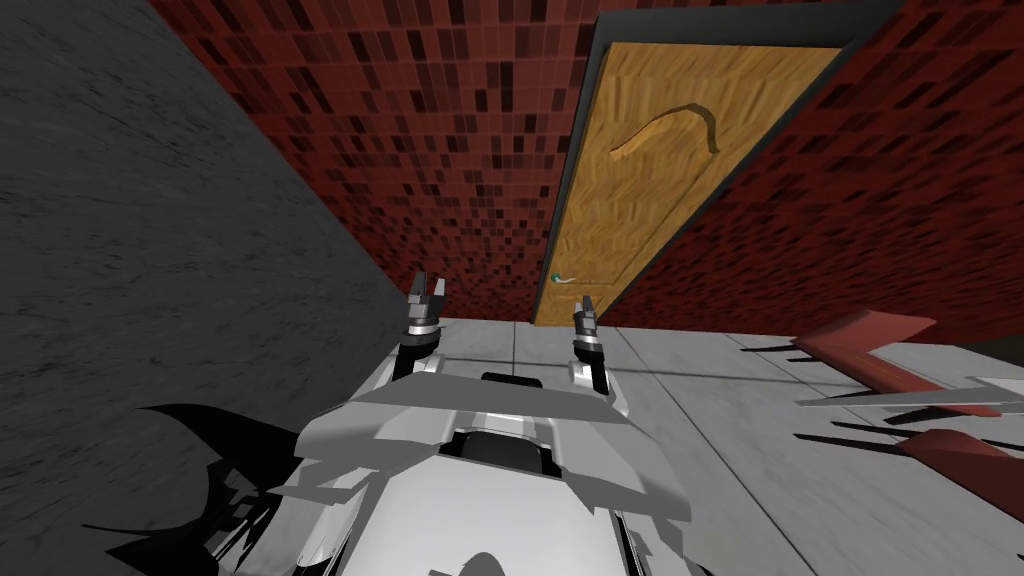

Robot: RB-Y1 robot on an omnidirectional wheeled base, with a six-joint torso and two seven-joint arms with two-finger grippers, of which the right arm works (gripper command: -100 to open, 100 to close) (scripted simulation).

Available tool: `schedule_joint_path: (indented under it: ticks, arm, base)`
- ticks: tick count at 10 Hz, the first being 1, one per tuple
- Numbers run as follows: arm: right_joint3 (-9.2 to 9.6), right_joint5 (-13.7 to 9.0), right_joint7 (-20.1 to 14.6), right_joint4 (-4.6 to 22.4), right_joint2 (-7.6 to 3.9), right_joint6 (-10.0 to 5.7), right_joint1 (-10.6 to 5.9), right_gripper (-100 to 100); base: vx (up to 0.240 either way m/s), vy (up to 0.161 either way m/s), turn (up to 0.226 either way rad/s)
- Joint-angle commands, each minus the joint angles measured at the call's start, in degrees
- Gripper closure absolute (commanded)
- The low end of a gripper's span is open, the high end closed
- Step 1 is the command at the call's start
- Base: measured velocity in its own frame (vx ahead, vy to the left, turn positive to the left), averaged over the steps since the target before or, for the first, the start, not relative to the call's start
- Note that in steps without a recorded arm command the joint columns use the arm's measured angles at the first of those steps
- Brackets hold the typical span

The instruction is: Pull the door open

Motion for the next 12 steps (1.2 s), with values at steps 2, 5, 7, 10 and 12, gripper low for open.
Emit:
schedule_joint_path:
  ticks: [2, 5, 7, 10, 12]
  arm:
    - [-0.71, -0.76, -0.51, 4.08, -1.11, -0.68, -1.59, -100]
    - [-1.17, -1.24, -0.77, 7.90, -1.77, -0.95, -2.87, -100]
    - [-1.63, -1.73, -1.03, 10.98, -2.43, -1.22, -4.17, -100]
    - [-2.57, -2.73, -1.56, 15.92, -3.76, -1.77, -6.81, -100]
    - [-3.05, -3.23, -1.82, 19.44, -4.43, -2.06, -8.15, -100]
  base:
    - [0.045, -0.032, 0.076]
    - [0.042, -0.031, 0.080]
    - [0.043, -0.039, 0.092]
    - [0.039, -0.037, 0.090]
    - [0.042, -0.038, 0.097]
